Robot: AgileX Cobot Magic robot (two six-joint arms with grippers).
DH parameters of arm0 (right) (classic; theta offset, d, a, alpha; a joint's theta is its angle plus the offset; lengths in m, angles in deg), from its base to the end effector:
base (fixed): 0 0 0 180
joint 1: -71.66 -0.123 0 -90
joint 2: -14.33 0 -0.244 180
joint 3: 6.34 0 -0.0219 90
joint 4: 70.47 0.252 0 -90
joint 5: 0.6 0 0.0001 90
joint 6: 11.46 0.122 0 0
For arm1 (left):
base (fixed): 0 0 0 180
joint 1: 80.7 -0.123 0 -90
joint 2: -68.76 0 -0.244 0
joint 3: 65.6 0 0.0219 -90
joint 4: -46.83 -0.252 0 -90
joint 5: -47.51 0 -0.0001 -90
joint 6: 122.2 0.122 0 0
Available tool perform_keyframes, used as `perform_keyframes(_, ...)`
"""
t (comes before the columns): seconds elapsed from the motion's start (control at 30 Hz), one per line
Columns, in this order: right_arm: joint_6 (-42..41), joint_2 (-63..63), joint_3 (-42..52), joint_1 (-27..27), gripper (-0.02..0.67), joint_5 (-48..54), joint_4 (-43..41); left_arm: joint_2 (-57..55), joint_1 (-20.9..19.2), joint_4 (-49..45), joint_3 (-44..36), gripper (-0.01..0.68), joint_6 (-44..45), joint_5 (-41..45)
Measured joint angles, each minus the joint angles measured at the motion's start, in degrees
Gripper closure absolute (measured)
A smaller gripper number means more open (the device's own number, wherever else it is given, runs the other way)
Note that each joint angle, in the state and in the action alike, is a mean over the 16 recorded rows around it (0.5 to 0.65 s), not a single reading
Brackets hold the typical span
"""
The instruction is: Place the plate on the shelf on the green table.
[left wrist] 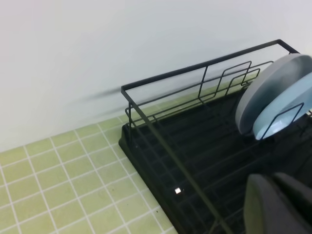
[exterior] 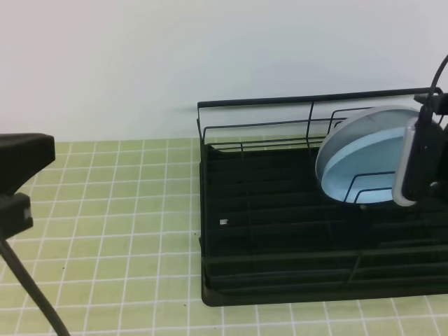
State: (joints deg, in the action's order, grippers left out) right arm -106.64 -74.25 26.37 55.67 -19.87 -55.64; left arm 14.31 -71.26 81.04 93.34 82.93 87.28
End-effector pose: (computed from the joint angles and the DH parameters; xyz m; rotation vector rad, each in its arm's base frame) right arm 0.3290 0.0836 0.2281 -1.3666 1.2911 -0.8773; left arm 0.1936 -0.0767 0.3667 0.3646 1.8922 -0.4922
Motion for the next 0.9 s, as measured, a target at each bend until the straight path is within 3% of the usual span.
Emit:
perform_keyframes(0.27, 4.45, 0.00, 0.00, -0.04, 0.134, 0.02, -0.75, 0.00, 0.00, 0.07, 0.00, 0.673, 0.00, -0.18)
perform_keyframes(0.57, 8.19, 0.09, -0.01, 0.03, 0.014, 6.64, 5.65, 0.02, 0.00, 0.46, 0.00, 0.673, 0.02, -0.07)
perform_keyframes(0.9, 4.95, 0.53, -1.28, 0.08, 0.001, 9.54, 17.23, 0.03, 0.00, 1.38, 0.00, 0.673, 0.24, 0.13)
